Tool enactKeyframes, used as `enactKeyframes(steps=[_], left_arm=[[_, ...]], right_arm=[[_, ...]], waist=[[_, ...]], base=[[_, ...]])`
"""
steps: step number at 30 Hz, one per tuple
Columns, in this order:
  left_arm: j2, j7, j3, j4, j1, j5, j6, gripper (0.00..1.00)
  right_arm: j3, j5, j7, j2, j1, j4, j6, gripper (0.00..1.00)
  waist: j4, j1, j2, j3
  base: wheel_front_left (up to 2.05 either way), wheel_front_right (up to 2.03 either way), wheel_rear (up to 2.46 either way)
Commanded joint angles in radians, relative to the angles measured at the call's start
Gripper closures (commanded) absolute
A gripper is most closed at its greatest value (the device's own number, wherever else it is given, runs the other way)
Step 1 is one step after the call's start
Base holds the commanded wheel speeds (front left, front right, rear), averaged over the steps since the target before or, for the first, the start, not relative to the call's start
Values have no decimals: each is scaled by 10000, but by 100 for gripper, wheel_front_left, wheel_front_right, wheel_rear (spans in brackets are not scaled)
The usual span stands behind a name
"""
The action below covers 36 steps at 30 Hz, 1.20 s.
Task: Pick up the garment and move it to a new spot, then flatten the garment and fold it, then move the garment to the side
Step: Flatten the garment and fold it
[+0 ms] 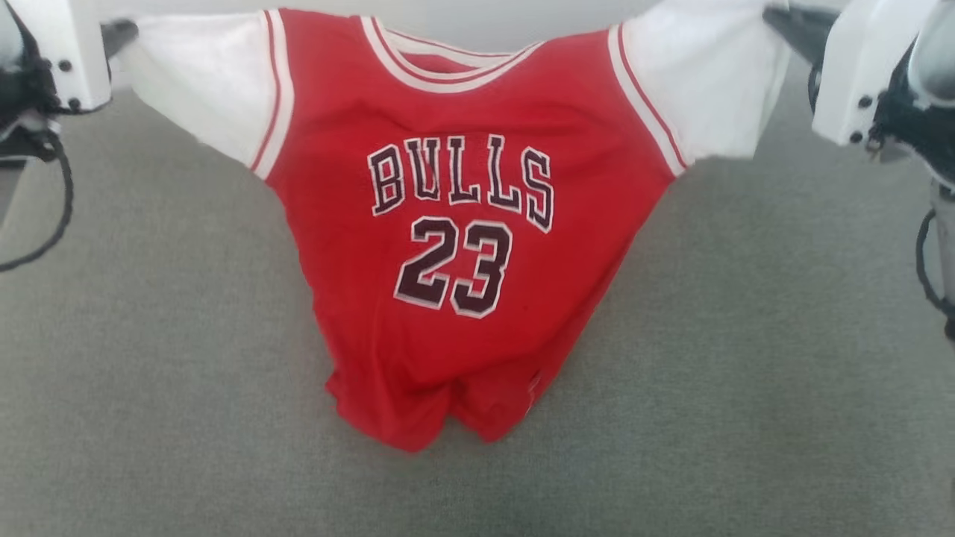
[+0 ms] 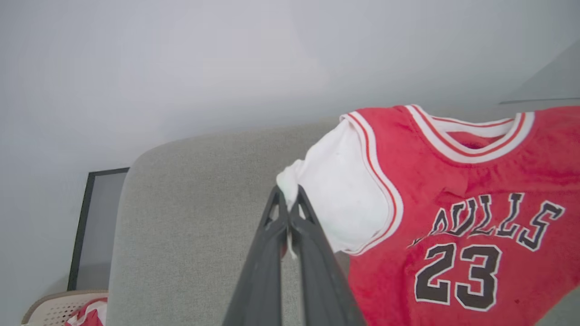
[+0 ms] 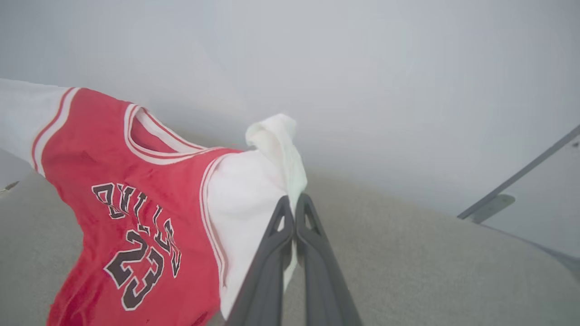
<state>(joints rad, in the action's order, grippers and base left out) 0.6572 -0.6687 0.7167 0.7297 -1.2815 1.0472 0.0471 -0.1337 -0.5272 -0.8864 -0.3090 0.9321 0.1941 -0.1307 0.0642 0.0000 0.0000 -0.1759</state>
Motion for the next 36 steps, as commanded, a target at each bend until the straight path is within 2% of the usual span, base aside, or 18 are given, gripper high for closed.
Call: enactKeyframes(steps=[1, 11, 18, 24, 28, 32, 36], left_arm=[[121, -85, -37, -153, -142, -70, -128, 100], [552, -518, -109, -1084, -295, -93, -636, 100], [742, -439, -157, -1643, -349, -185, -857, 100], [531, 121, -304, -1634, -828, -396, -884, 100], [312, 703, -422, -1359, -1520, -589, -774, 100], [97, 1552, -526, -851, -2416, -1037, -533, 100], [-137, 2981, -667, -161, -3464, -1558, -195, 100]], right_arm=[[-50, -175, 195, 4, 206, 57, -1, 100], [-933, -682, 973, -316, 1284, 817, -1, 100], [-1455, -875, 1649, -554, 1886, 1418, -1, 100], [-1840, -721, 2857, -540, 2610, 2294, 1, 100], [-2050, -167, 3942, -540, 3431, 3035, -1, 100], [-2110, 672, 5439, -410, 4437, 3853, 1, 100], [-2053, 1857, 7369, -306, 5481, 4727, 1, 100]], waist=[[-158, 0, 0, 501], [-349, 0, 0, 1512], [-479, 0, 0, 1565], [-626, 0, 0, 710], [-687, 0, 0, -207], [-733, 0, 0, -1127], [-746, 0, 0, -1887]], base=[[0, 0, 0], [0, 0, 0], [0, 0, 0], [0, 0, 0], [0, 0, 0], [0, 0, 0], [0, 0, 0]])
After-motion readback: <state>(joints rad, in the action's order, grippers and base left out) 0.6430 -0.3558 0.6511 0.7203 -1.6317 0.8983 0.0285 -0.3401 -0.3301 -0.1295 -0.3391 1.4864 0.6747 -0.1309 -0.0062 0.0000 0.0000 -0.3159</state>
